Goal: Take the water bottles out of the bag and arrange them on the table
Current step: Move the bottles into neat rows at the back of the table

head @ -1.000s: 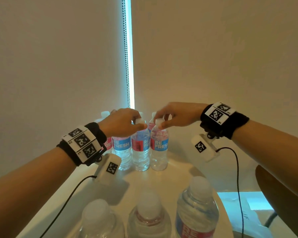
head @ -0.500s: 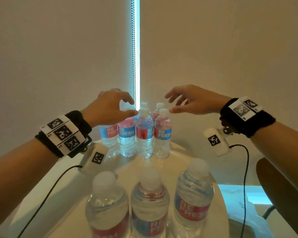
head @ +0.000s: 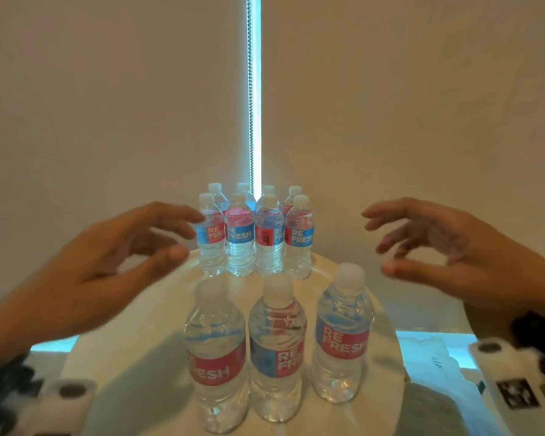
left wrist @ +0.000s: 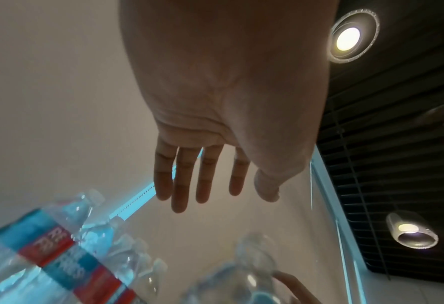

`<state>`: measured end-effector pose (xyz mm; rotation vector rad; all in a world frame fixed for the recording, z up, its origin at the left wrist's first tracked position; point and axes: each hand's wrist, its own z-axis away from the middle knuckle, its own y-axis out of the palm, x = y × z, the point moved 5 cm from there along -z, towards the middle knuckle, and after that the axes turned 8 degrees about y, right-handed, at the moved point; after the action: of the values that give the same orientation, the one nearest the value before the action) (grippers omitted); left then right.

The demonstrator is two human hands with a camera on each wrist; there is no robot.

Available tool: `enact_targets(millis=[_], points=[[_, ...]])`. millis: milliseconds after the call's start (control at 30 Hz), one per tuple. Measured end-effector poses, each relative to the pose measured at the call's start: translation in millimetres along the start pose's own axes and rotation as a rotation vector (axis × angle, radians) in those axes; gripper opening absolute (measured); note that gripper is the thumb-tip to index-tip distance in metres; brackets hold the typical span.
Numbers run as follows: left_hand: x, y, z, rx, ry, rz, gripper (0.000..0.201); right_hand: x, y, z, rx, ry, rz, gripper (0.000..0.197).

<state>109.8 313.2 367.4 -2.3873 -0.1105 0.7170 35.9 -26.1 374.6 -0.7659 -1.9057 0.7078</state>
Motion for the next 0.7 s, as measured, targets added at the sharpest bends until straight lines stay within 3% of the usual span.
enact_targets(millis=[100,200,400,700], points=[[-22,22,30,0.043,0.028,-0.019,0.055,8,23,28,0.000,-0.025,0.040,0.081],[-34,38,46,0.098,0.031,-0.135,0.066,13,46,44,0.012,-0.017,0.074,0.089],[-29,52,55,0.042,-0.125,-0.044,0.069,16,71,45,0.063,0.064,0.077,0.087],[-19,56,49,-0.024,-0.187,0.084,0.067,18,62,29,0.082,0.016,0.021,0.073]])
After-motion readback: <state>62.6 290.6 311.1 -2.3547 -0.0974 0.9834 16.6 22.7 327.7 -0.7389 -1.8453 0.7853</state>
